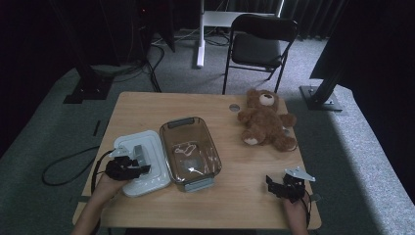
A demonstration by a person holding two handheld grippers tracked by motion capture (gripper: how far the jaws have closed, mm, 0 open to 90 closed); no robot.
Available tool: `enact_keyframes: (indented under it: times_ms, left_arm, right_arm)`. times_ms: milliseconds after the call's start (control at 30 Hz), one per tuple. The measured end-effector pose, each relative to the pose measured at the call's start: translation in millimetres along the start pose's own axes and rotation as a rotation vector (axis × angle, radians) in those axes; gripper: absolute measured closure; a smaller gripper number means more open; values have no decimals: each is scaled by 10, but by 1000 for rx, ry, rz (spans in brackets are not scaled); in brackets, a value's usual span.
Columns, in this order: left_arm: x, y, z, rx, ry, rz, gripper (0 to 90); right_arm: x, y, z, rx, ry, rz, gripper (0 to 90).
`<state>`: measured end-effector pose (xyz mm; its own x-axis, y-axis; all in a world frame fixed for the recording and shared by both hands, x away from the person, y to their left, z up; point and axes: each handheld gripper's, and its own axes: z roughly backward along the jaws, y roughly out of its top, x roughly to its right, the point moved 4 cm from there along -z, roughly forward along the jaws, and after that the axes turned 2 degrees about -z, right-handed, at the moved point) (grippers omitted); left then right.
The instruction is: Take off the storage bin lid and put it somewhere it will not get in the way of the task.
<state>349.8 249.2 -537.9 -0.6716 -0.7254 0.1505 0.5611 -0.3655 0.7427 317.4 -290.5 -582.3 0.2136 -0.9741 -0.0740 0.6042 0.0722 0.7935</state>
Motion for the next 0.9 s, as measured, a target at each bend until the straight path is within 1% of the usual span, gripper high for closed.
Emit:
enact_keyframes:
  times_ms: [33, 67, 100, 133, 167, 267, 333, 367, 400, 433, 467, 500, 533, 600, 667, 733, 767, 800, 833, 867, 900]
  left_arm:
    - [-8, -15, -54, -11, -7, 1, 536]
    - [-8, -15, -54, -11, -7, 1, 536]
    - [-22, -34, -109, -18, -12, 6, 535]
    - [-22, -34, -109, -18, -12, 6, 535]
    - [-32, -46, -144, -31, -10, 8, 535]
    - [-59, -55, -184, -27, -2, 17, 533]
    - [-82, -64, -211, -34, 9, 28, 530]
    - [-93, -80, -247, -47, 26, 31, 511]
    - [-93, -80, -247, -47, 26, 31, 487]
    - [-89, -89, -268, -53, 38, 24, 445]
    - [-89, -89, -268, -53, 38, 24, 409]
    - [-95, -79, -265, -54, 59, 34, 395]
    - [-95, -79, -265, -54, 59, 34, 371]
    - [-93, -71, -252, -51, 62, 36, 296]
    - [-93, -84, -222, -52, 88, 38, 267]
    - [-106, -108, -204, -53, 113, 41, 197]
    - [-115, -121, -192, -50, 132, 45, 191]
    - [-115, -121, -192, -50, 132, 45, 190]
    - [-127, -133, -167, -30, 149, 55, 169]
    - [-131, -138, -154, -16, 159, 69, 169]
    - [-146, -149, -110, -11, 202, 95, 93]
  right_arm:
    - [2, 0, 0, 1, 1, -1, 126]
    - [2, 0, 0, 1, 1, -1, 126]
    - [2, 0, 0, 1, 2, -1, 126]
    - [2, 0, 0, 1, 2, -1, 126]
    - [2, 0, 0, 1, 1, -1, 126]
    - [2, 0, 0, 1, 1, -2, 126]
    - [3, 0, 0, 2, 1, -2, 126]
    - [3, 0, 1, 2, 2, -3, 126]
    - [3, 0, 2, 3, 2, -3, 126]
    - [3, 0, 2, 4, 2, -4, 126]
    - [3, 0, 2, 4, 2, -4, 126]
    - [5, 0, 3, 4, 2, -5, 126]
    - [5, 0, 3, 4, 2, -5, 126]
    - [4, 0, 3, 4, 2, -5, 126]
    - [6, 0, 4, 6, 4, -5, 126]
    - [7, 0, 6, 7, 5, -6, 126]
    - [7, 0, 6, 7, 5, -6, 126]
    - [7, 0, 6, 7, 5, -6, 126]
    - [6, 0, 5, 7, 4, -5, 126]
    - [6, 0, 5, 7, 4, -5, 126]
    - [6, 0, 5, 7, 4, -5, 126]
